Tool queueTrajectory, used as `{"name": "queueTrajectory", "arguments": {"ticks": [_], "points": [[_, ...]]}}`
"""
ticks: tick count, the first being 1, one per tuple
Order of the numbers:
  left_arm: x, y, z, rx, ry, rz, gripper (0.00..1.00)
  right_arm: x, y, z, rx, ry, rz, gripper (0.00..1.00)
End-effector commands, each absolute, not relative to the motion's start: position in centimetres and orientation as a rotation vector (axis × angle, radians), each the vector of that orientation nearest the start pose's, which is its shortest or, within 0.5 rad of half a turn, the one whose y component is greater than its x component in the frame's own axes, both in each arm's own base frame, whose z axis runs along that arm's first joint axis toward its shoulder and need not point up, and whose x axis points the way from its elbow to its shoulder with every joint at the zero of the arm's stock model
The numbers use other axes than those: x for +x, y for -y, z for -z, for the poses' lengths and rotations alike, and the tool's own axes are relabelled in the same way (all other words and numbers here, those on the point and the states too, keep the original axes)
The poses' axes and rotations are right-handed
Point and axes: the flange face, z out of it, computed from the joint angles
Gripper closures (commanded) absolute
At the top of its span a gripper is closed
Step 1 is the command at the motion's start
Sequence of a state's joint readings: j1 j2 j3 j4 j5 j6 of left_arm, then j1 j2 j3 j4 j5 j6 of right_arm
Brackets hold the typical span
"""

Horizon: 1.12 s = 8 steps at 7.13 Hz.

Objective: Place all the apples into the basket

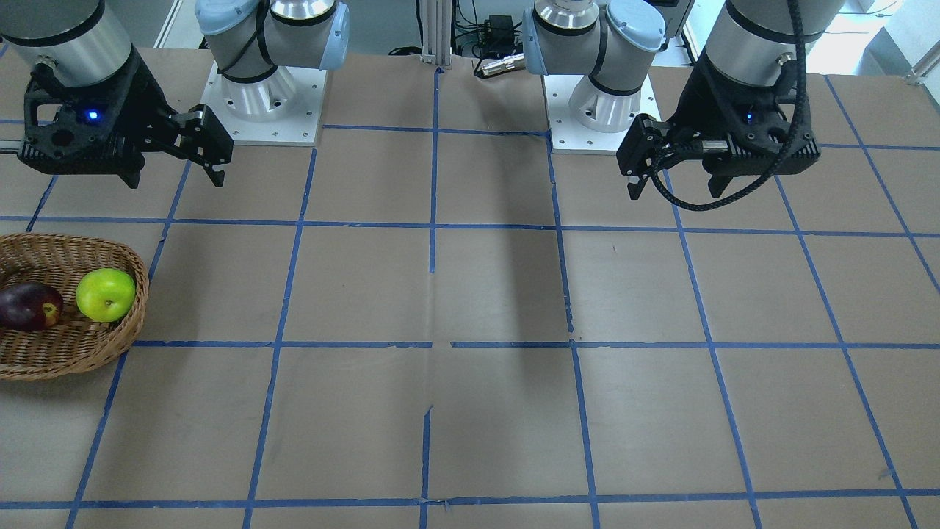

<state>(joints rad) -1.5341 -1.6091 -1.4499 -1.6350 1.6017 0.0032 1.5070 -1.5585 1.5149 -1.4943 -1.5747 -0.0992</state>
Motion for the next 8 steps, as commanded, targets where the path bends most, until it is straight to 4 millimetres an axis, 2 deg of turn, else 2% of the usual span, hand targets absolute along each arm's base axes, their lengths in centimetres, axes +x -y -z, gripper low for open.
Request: {"name": "queueTrajectory", "arguments": {"ticks": [1, 2, 4, 8], "points": [[-11.1, 51.3, -52.2, -0.053, -3.108, 0.028, 0.00, 14.2, 50.3, -50.7, 0.152, -3.114, -0.022, 0.00], [-11.2, 51.2, -52.4, -0.053, -3.110, 0.028, 0.00, 16.0, 50.6, -50.7, 0.130, -3.124, -0.017, 0.00], [-11.2, 51.4, -52.2, -0.060, -3.112, 0.021, 0.00, 17.5, 51.8, -52.1, 0.131, -3.115, 0.012, 0.00], [-11.1, 51.4, -51.9, -0.091, -3.107, 0.004, 0.00, 17.7, 52.1, -52.0, 0.107, -3.114, 0.017, 0.00]]}}
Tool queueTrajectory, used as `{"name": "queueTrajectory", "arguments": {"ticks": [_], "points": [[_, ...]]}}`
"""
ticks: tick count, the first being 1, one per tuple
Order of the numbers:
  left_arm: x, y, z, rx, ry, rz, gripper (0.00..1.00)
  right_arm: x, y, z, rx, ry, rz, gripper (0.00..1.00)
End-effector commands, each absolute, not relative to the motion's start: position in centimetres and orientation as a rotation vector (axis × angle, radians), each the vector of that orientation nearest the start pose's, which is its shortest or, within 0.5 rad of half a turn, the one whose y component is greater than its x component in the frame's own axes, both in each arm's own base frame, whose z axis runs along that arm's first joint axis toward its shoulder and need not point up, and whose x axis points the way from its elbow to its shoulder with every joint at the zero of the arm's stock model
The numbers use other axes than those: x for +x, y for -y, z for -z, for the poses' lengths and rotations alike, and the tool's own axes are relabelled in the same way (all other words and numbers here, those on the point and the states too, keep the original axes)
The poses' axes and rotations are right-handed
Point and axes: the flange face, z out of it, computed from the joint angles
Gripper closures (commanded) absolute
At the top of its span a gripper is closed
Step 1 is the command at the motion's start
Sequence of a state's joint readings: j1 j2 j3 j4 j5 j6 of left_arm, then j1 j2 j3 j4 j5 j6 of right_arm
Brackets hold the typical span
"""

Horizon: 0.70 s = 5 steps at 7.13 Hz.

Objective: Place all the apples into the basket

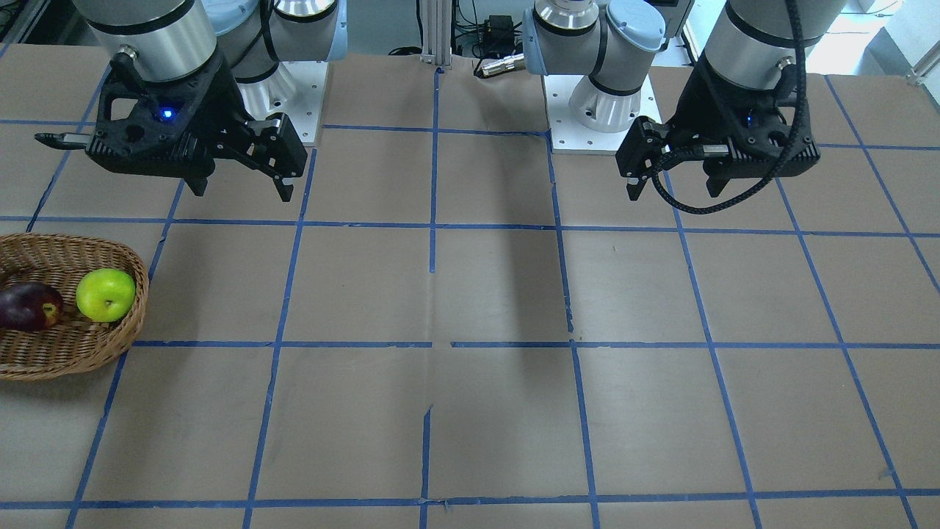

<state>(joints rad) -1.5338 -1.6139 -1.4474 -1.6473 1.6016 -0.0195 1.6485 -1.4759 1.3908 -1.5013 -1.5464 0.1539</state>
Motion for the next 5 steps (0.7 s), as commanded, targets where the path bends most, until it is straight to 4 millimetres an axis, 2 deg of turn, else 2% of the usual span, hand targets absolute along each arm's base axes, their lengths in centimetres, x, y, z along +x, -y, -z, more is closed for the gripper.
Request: {"name": "queueTrajectory", "arguments": {"ticks": [1, 5], "points": [[-11.14, 51.37, -51.91, -0.091, -3.110, 0.004, 0.00, 17.79, 52.06, -51.99, 0.107, -3.112, 0.019, 0.00], [-11.17, 51.49, -51.83, -0.091, -3.113, 0.002, 0.00, 17.82, 52.17, -51.72, 0.105, -3.110, 0.024, 0.00]]}}
